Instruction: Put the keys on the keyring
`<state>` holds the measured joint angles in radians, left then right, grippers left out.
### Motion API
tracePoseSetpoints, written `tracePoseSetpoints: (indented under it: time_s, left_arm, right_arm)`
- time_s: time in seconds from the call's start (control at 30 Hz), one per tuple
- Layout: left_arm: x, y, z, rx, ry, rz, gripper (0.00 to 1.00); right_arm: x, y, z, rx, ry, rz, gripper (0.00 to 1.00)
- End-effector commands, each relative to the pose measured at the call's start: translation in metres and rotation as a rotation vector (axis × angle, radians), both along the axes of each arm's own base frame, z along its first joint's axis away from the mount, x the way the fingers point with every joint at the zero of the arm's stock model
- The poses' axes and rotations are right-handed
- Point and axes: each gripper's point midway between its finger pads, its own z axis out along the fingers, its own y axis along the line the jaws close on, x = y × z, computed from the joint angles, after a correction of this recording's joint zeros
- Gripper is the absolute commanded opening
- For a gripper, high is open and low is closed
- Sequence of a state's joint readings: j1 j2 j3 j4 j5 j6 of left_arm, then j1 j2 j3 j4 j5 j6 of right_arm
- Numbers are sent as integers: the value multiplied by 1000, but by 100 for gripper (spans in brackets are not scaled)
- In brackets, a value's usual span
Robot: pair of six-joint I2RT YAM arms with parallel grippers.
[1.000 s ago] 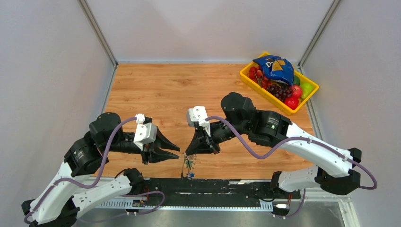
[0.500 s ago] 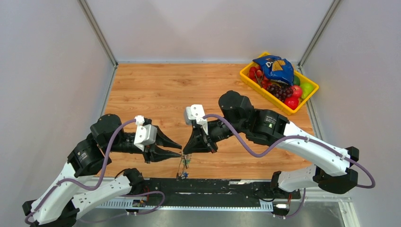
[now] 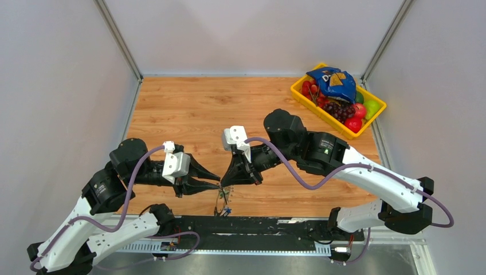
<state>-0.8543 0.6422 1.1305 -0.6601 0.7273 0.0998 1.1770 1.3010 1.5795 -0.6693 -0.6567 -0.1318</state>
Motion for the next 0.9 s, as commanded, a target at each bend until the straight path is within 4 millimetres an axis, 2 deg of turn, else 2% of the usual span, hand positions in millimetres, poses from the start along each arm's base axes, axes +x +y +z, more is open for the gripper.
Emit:
tracePoseSetpoints:
  time_s: [0.0,0.47,0.87]
  left_arm:
    - [2,-1,10,-35,-63,-1,34]
    - [2,12,19,-32,-99,48,36]
    - [5,5,13,-33,-90,33,36]
  right_arm:
    - [-5,3,37,117,-30,29,0]
    - [-6,1,37,121,-33,35,0]
    - [-6,2,41,127,-30,33,0]
